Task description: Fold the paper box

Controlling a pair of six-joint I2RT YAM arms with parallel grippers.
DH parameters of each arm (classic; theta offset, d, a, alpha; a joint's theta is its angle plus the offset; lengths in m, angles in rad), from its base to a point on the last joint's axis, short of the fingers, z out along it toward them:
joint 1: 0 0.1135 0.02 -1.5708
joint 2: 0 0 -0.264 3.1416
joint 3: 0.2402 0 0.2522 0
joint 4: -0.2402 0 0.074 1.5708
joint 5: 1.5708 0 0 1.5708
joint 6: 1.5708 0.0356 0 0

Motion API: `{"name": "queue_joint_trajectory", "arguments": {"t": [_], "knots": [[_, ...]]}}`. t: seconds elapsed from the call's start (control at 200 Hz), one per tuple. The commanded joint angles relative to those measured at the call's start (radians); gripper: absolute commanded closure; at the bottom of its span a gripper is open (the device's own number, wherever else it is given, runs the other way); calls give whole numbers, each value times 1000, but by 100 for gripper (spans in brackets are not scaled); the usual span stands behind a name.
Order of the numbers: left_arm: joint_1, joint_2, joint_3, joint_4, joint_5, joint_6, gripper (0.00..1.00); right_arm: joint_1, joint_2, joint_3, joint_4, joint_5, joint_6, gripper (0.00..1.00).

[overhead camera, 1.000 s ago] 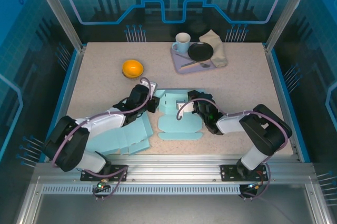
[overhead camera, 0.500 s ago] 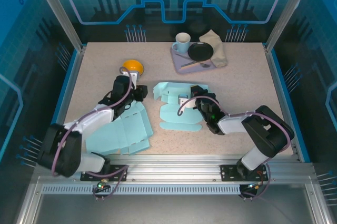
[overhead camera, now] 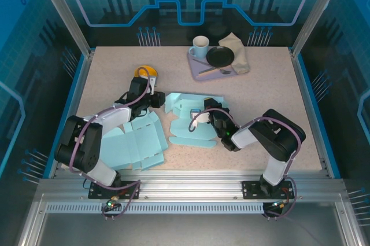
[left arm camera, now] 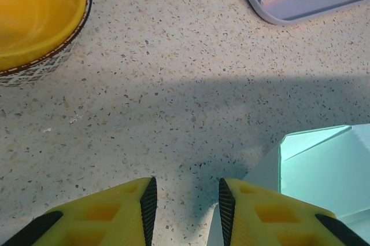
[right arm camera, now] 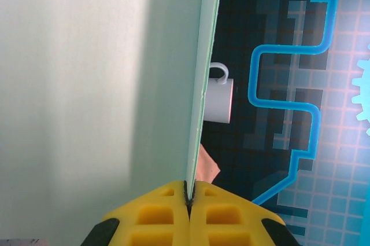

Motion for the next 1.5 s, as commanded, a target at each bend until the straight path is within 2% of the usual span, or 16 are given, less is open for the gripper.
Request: {"name": "queue_joint_trajectory", "arguments": {"t": [0.0, 0.175, 0.385, 0.615, 0.89, 1.075, 1.206, 1.366, 1.491], "knots": [[3, 11, 1, -14, 58, 34, 64, 21, 33, -14, 33, 6, -30, 100], [2, 20, -46, 23, 83, 33, 64, 20, 26, -13, 29, -1, -30, 100], [-30, 33, -40, 54, 213, 70, 62, 19, 33, -8, 29, -6, -28, 100], [-52, 32, -47, 77, 292, 96, 63, 18, 30, -9, 19, -7, -28, 100], [-71, 47, -49, 90, 314, 106, 65, 19, 25, -5, 5, -14, -28, 100], [-88, 67, -18, 72, 280, 117, 65, 22, 18, -5, -8, -19, -34, 100], [-92, 85, 1, 59, 263, 128, 57, 25, 20, -7, -16, -22, -41, 100], [-92, 98, 18, 84, 346, 148, 56, 31, 25, -7, -21, -26, -42, 100], [-102, 111, 26, 97, 399, 147, 61, 28, 30, -7, -23, -28, -43, 100]]}}
